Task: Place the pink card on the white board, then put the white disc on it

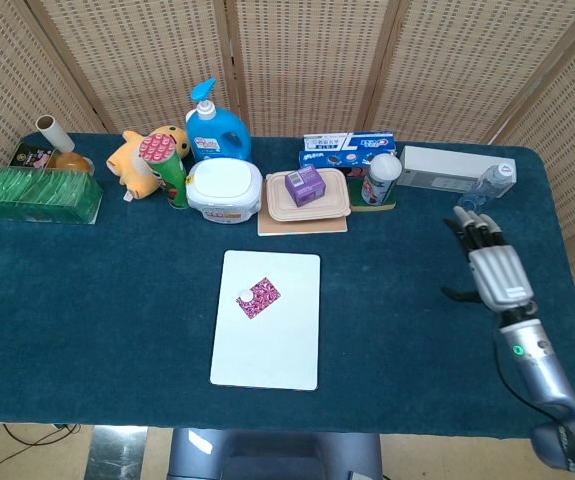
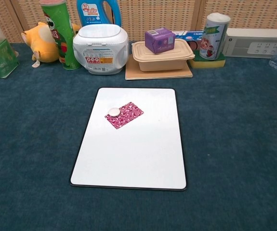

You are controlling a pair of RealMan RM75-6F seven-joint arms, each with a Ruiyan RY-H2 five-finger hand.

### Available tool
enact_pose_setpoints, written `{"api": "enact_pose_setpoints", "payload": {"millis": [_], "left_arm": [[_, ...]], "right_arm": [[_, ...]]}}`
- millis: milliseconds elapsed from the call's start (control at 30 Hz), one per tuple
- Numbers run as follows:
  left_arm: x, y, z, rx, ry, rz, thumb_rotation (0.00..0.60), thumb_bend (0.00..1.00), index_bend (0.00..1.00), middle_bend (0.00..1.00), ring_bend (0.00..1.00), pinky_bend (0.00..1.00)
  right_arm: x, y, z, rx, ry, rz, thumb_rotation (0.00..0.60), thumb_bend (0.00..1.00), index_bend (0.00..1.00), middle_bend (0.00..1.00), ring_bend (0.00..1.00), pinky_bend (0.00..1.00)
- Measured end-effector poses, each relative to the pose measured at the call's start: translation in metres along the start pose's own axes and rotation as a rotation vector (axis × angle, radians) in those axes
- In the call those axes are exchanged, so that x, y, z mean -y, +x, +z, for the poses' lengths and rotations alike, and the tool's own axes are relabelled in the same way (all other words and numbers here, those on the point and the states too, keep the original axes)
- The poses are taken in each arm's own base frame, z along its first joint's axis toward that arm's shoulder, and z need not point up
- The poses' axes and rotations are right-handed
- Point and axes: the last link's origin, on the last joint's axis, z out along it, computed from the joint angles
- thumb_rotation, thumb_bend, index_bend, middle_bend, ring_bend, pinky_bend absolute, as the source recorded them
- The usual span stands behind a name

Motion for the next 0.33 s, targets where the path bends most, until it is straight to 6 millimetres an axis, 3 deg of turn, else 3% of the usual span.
{"api": "enact_pose_setpoints", "payload": {"millis": [167, 333], "left_arm": [[-0.002, 0.000, 0.000, -0.001, -0.010, -0.003, 0.600, 0.10, 0.00, 0.00, 0.00, 0.00], [-0.003, 0.001, -0.002, -0.003, -0.015, -0.004, 0.600, 0.10, 0.00, 0.00, 0.00, 0.00]], "right_arm": [[-0.030, 0.006, -0.035, -0.033, -0.030, -0.066, 0.540, 0.00, 0.02, 0.00, 0.00, 0.00], [-0.035, 0.006, -0.045, -0.052, -0.026, -0.091, 0.541, 0.00, 0.03, 0.00, 0.00, 0.00]]}}
